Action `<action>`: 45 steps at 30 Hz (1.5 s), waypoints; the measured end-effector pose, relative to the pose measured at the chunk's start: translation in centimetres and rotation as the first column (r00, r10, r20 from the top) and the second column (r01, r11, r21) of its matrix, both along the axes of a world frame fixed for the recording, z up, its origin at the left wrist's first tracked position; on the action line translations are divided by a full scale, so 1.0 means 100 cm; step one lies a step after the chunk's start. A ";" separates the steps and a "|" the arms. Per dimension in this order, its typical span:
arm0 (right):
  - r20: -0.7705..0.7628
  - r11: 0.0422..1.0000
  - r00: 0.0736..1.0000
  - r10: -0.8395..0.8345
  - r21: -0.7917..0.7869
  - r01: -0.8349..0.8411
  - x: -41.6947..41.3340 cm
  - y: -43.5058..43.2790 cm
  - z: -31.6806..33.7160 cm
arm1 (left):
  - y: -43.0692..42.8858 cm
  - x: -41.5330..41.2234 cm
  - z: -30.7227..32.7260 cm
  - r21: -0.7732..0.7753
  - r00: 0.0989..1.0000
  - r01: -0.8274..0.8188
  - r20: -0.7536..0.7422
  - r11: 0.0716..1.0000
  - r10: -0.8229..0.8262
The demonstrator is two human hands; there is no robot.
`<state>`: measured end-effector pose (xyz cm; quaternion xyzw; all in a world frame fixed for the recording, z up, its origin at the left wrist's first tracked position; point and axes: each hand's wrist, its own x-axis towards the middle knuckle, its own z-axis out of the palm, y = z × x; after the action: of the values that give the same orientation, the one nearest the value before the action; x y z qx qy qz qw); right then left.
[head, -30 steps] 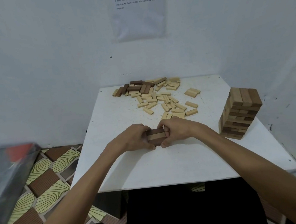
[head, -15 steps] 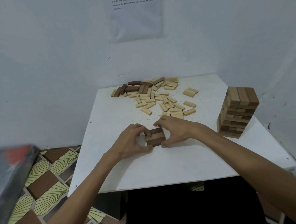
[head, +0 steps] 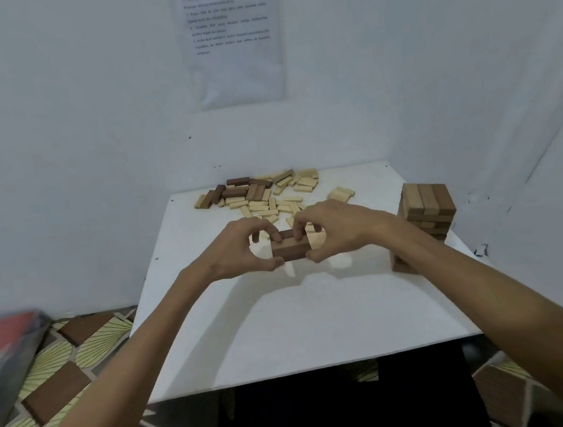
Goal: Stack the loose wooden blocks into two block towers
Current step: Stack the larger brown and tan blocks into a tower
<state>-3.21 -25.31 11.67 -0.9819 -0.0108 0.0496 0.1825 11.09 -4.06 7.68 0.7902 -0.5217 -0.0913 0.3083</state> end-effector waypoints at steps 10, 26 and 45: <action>0.111 0.988 0.982 -0.154 0.037 0.151 -0.041 -0.041 0.066 | -0.067 -0.005 0.071 -0.046 0.992 0.117 0.053 0.992 -0.114; 0.130 0.937 0.929 -0.348 0.064 0.342 -0.122 -0.122 0.075 | -0.182 -0.053 0.089 -0.051 0.931 0.361 0.085 0.931 -0.356; 0.067 0.924 0.922 -0.382 0.048 0.380 -0.144 -0.146 0.064 | -0.212 -0.071 0.074 -0.010 0.921 0.384 0.073 0.923 -0.383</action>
<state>-17.62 -39.88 18.07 -0.9631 0.1726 -0.0241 0.2049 3.99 -25.22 15.10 0.6719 -0.6777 -0.1160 0.2754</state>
